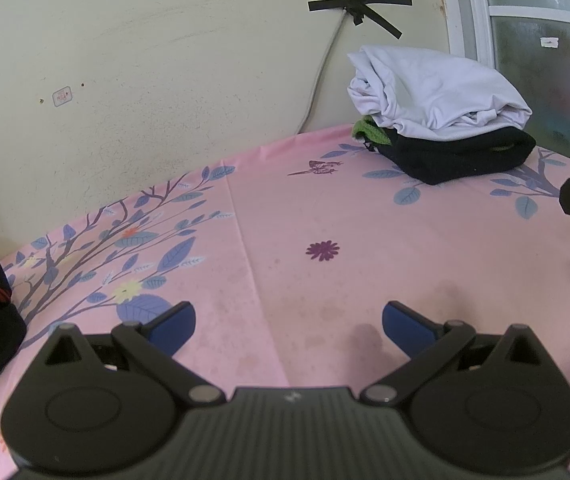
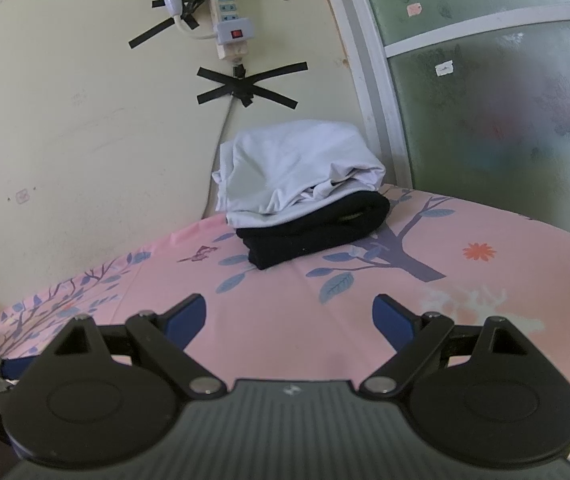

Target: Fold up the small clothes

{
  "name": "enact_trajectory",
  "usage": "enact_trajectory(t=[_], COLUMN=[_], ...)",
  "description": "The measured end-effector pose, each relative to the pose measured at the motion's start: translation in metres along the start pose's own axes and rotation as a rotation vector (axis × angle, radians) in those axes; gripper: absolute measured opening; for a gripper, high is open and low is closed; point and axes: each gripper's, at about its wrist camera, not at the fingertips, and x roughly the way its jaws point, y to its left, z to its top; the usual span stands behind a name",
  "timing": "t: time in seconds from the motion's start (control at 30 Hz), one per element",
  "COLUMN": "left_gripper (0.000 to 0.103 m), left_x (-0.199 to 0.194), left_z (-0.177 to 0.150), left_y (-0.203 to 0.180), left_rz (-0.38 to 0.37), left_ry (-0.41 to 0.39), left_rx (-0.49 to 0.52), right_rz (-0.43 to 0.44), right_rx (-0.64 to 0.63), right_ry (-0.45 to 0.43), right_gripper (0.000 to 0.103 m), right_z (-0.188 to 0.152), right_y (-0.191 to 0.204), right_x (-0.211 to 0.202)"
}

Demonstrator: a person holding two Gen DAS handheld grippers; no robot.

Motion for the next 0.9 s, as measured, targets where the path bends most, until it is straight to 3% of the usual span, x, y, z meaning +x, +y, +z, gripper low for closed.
enact_trajectory(t=[0.9], left_gripper=[0.103], left_x=[0.0004], left_z=[-0.0017], left_y=[0.0021], left_rz=[0.003], left_ry=[0.002], left_rx=[0.006], right_rz=[-0.002], right_rx=[0.006], right_ry=[0.005], right_gripper=[0.084], right_z=[-0.0002], right_y=[-0.0031], right_x=[-0.0008])
